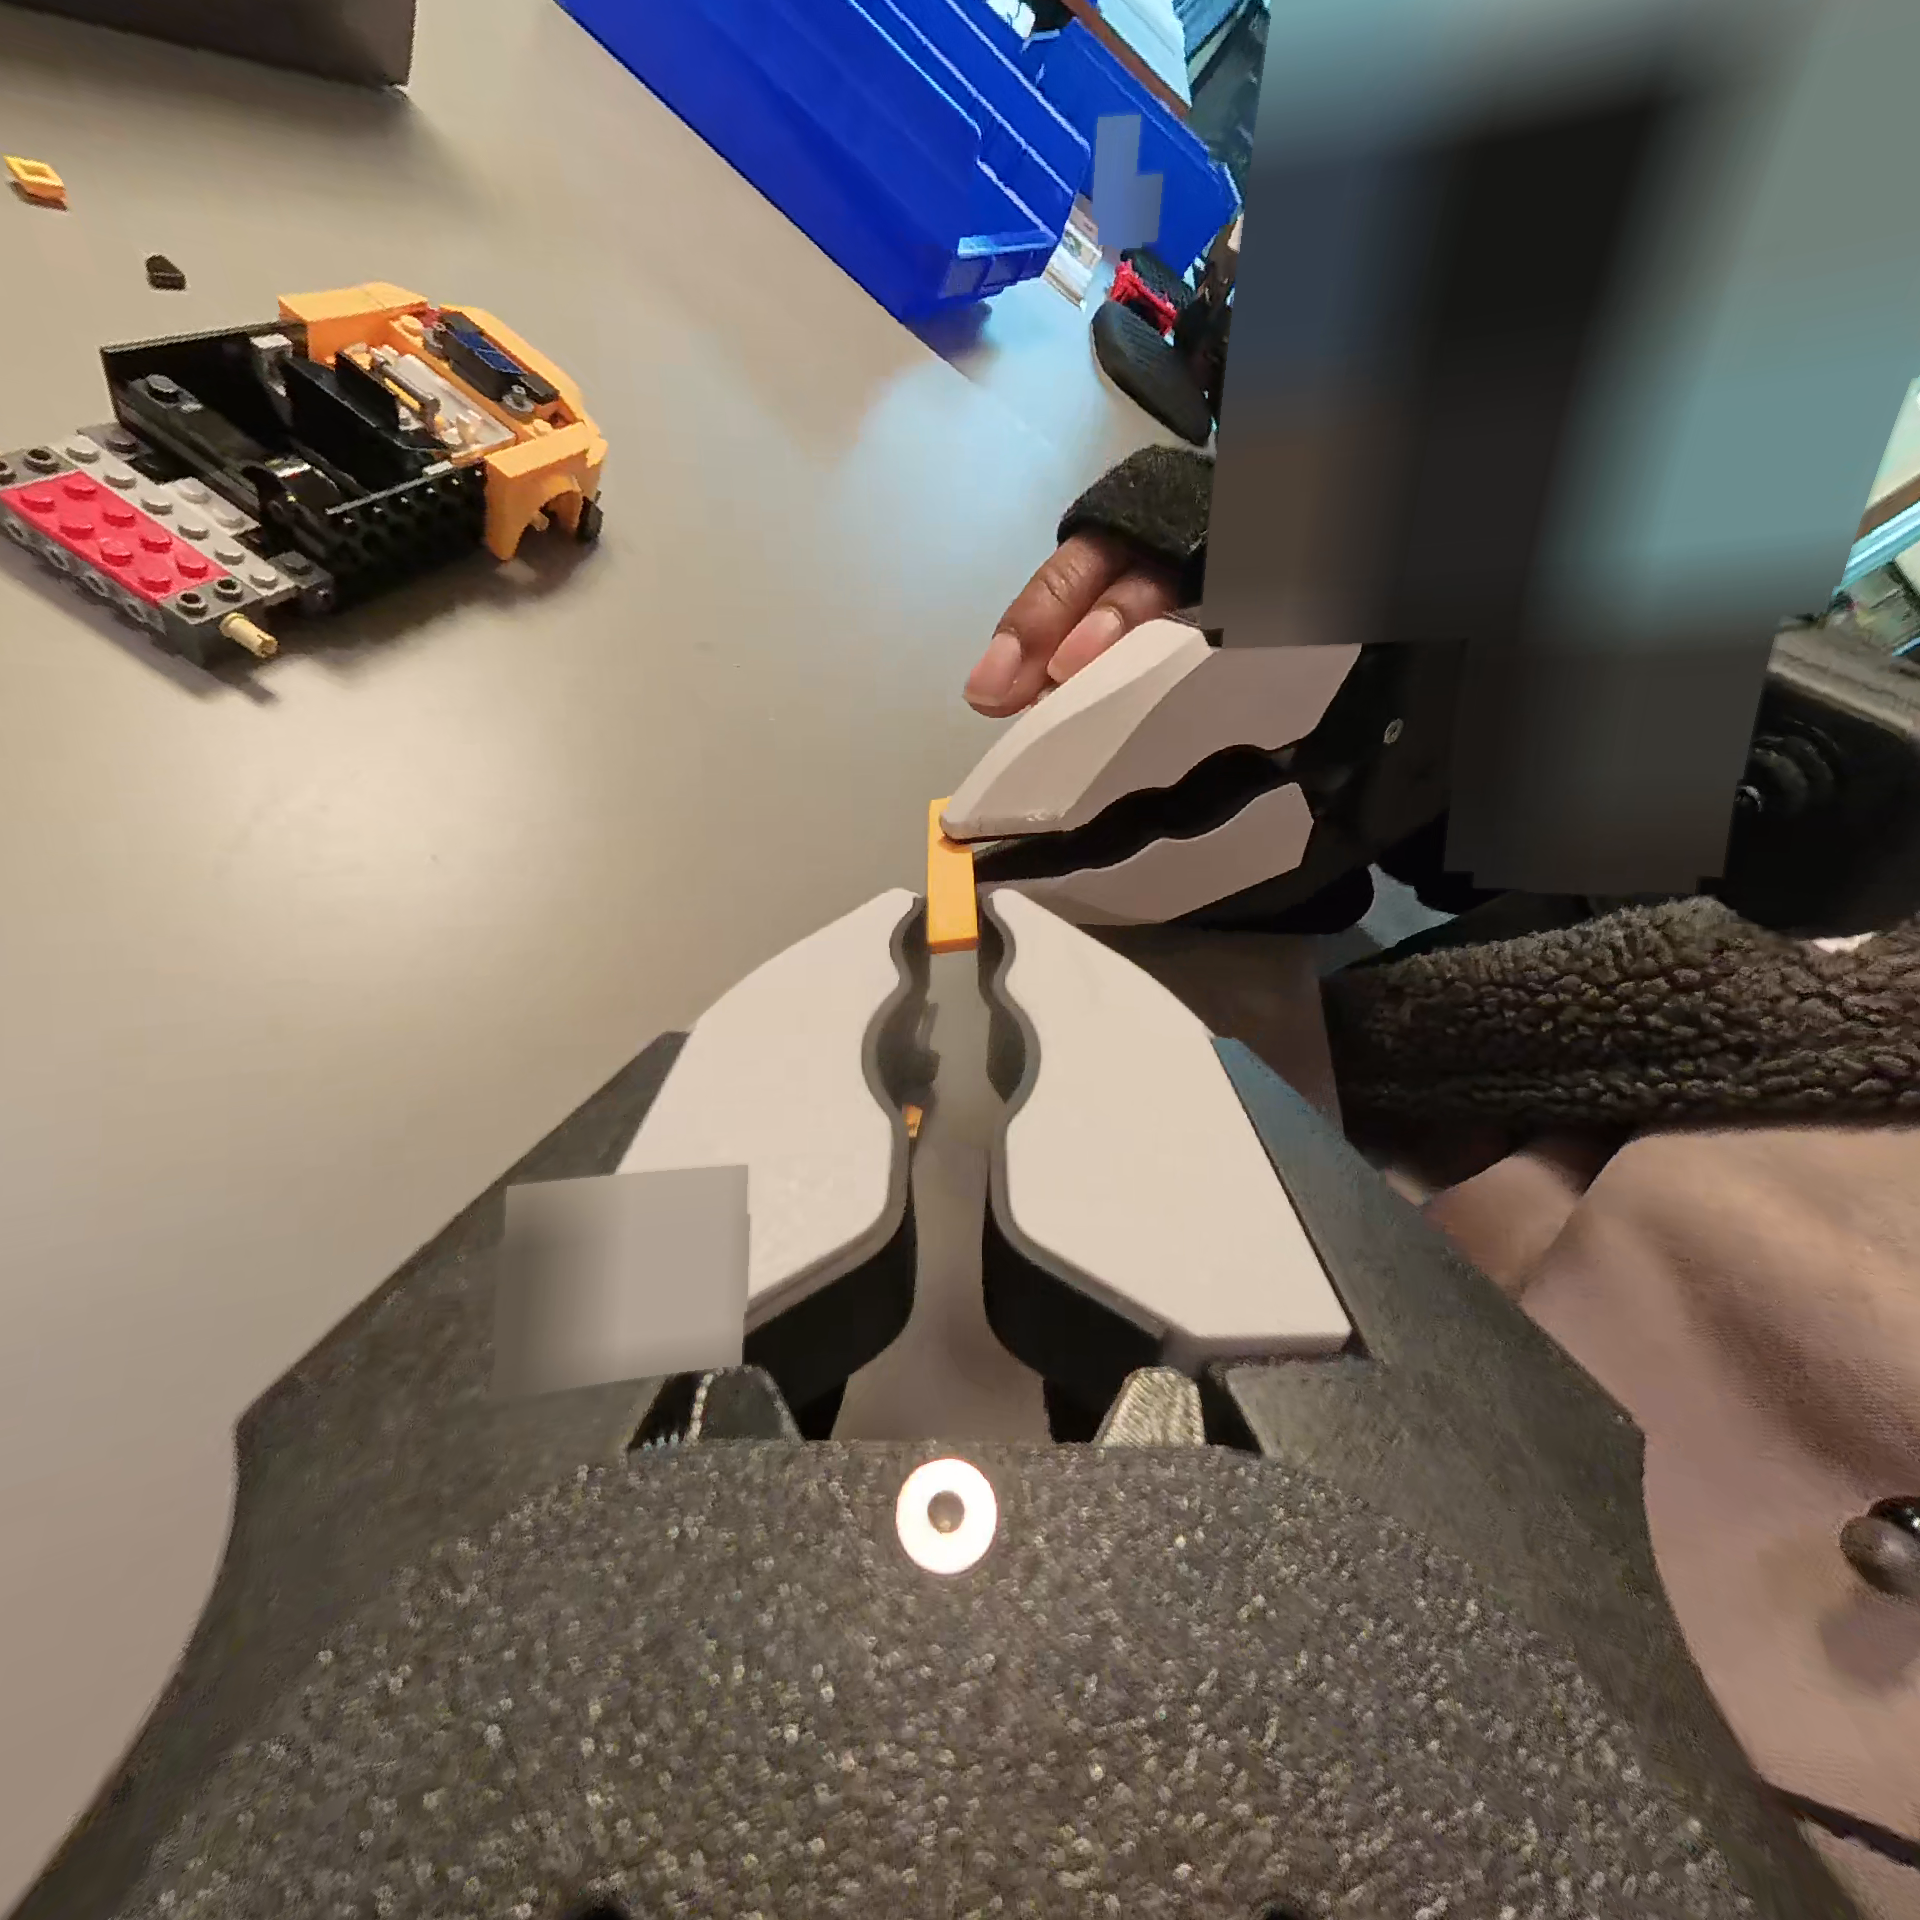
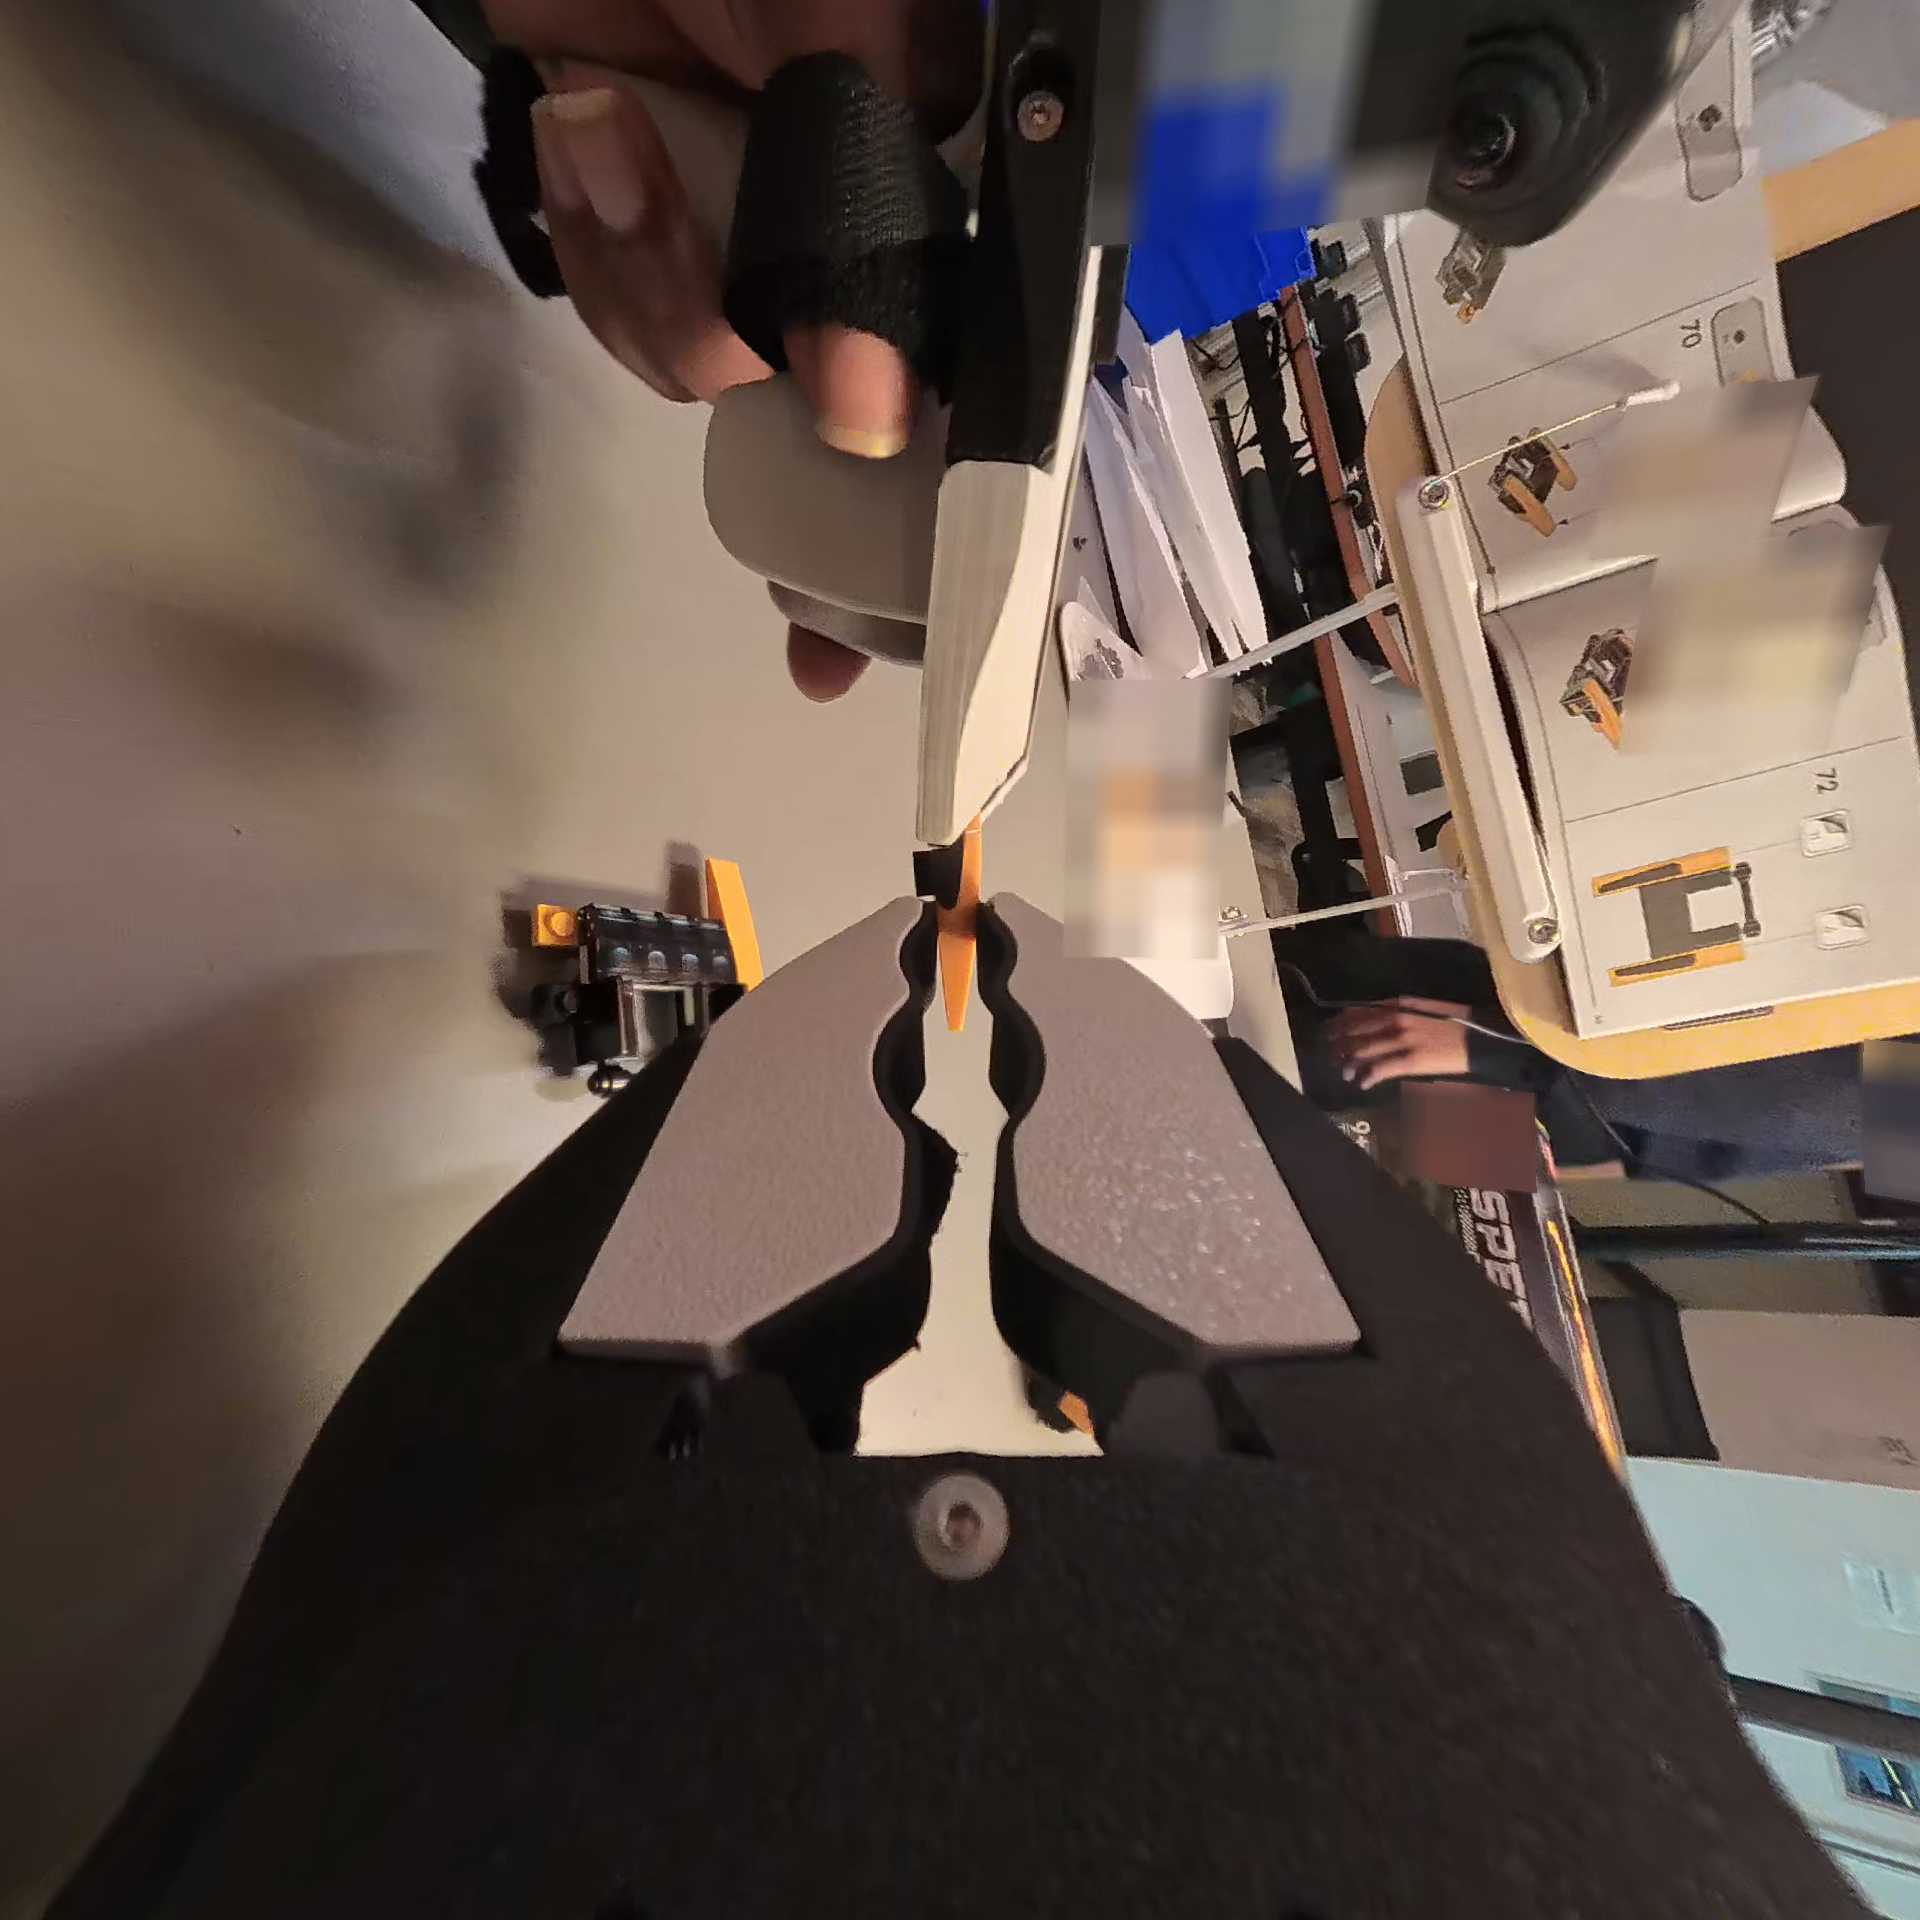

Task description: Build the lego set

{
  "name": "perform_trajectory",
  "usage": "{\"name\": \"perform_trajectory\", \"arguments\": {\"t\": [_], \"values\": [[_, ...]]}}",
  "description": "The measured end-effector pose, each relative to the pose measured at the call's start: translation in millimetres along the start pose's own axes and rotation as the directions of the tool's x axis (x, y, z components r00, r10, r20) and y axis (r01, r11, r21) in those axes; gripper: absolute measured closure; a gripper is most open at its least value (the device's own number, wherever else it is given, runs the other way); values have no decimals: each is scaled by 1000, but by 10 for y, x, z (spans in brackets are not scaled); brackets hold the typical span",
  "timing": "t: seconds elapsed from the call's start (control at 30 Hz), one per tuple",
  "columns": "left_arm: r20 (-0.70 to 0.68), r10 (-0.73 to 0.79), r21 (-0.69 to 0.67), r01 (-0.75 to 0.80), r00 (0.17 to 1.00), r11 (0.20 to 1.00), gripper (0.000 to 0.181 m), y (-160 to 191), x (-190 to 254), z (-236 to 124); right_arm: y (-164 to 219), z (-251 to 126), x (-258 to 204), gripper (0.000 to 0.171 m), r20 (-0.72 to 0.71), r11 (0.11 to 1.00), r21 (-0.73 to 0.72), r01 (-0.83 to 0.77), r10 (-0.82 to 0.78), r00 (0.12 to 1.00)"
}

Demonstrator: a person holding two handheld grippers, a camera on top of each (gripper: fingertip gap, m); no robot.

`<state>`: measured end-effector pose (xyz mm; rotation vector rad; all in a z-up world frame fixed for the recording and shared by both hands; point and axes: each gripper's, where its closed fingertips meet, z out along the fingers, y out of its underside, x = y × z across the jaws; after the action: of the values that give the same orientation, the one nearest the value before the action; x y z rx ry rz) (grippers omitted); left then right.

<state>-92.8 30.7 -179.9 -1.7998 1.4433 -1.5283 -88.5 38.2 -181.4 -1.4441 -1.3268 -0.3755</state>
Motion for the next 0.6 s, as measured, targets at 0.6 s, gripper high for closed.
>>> {"name": "perform_trajectory", "arguments": {"t": [0.6], "values": [[3,655,-82,-653,756,753,174,122,166,8,-113,-154,-241,154,583,924,-54,-378,337,740]]}}
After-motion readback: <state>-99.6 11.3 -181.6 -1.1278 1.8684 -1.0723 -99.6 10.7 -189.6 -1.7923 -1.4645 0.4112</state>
